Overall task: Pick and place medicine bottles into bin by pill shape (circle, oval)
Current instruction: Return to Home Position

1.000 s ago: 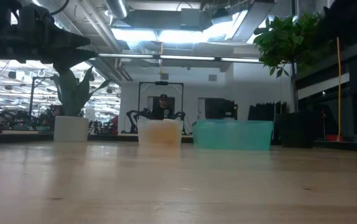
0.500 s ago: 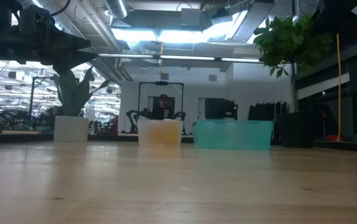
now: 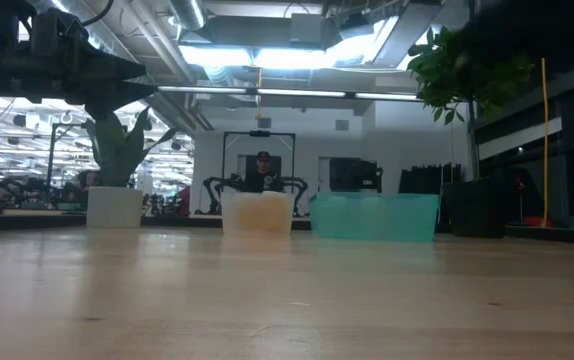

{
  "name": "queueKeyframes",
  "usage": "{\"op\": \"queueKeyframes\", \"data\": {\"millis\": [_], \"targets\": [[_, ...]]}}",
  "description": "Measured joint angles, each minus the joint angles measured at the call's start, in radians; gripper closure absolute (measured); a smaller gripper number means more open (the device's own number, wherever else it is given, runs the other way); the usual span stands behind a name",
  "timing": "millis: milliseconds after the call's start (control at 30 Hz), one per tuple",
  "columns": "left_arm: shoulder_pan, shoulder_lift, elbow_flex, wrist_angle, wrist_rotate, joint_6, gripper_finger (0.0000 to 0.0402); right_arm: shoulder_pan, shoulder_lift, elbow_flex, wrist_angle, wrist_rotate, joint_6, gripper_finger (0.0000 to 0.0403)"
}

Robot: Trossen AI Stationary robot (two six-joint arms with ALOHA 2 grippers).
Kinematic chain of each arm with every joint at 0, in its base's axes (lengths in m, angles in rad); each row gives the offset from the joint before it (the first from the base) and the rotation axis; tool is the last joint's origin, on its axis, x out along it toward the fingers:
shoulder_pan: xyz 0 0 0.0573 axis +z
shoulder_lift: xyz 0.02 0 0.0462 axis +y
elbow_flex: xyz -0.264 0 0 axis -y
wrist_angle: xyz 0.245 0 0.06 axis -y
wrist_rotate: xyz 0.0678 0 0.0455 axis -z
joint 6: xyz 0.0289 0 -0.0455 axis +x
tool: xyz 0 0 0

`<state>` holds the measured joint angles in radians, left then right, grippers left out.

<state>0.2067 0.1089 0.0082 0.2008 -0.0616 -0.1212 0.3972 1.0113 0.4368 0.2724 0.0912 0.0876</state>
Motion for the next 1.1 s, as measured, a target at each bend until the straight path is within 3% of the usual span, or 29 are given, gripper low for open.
{"op": "queueKeyframes", "data": {"millis": [167,400,567,800,1100], "targets": [[0.000,0.000,0.000,-0.004,0.000,0.000,0.0147,-0.198,-0.002,-0.038,0.006,0.040,-0.014,0.0249],[0.000,0.000,0.000,-0.005,0.000,0.000,0.0147,-0.469,-0.024,-0.038,-0.018,-0.187,-0.159,0.0249],[0.000,0.000,0.000,-0.005,0.000,0.000,0.0147,-0.595,-0.077,-0.037,-0.081,-0.242,-0.204,0.0249],[0.000,0.000,0.000,-0.005,0.000,0.000,0.0147,-0.651,-0.244,-0.038,-0.330,-0.243,-0.259,0.0249],[0.000,0.000,0.000,-0.006,0.000,0.000,0.0147,-0.651,-0.563,-0.258,-0.233,-0.282,-0.369,0.0249]]}}
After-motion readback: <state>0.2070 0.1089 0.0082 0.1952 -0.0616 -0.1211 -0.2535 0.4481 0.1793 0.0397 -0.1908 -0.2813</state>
